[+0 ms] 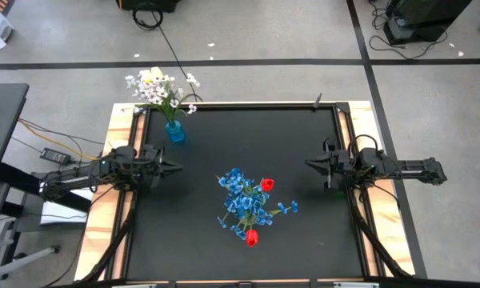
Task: Sort flowers into vase by color
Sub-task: Return to Home Position
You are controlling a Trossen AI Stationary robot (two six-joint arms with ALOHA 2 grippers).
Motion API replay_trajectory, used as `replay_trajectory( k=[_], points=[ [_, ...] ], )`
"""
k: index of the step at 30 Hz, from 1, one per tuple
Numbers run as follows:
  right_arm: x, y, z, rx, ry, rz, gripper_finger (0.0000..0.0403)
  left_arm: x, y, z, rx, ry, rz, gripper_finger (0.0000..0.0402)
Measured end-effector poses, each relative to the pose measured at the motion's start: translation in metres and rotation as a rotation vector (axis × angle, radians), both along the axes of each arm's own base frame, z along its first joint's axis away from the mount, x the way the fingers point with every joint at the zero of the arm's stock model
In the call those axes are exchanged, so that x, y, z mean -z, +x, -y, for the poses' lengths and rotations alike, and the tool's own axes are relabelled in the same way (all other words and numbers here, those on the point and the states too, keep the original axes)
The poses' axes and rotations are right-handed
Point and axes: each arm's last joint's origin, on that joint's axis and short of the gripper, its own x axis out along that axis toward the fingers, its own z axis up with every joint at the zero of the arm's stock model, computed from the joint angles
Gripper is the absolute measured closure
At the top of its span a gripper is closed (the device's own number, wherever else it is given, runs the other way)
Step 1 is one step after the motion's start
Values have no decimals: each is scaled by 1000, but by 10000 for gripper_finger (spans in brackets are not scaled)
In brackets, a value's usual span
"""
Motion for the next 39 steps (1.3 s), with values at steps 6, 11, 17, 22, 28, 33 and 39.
replay_trajectory(
  k=[6, 11, 17, 22, 28, 33, 39],
  points=[
    [1, 0, 0, 0, 0, -13, 373, 0, 0, 0, 0, -3, 0, 380],
    [1, 0, 0, -1, 0, -13, 372, 0, 0, 0, 0, -4, 0, 379],
    [1, 0, 0, 0, 0, -13, 372, 0, 0, 0, 0, -4, 0, 379],
    [1, 0, 0, -1, 0, -13, 372, 0, 0, 0, -1, -4, 0, 379],
    [1, 0, 0, 0, 0, -13, 372, 0, 0, 0, 0, -4, 0, 379],
    [1, 0, 0, -1, 0, -13, 372, 0, 0, 0, -1, -4, 0, 379],
    [1, 0, 0, -1, 0, -13, 372, 0, 0, 0, 0, -4, 0, 379]
  ],
)
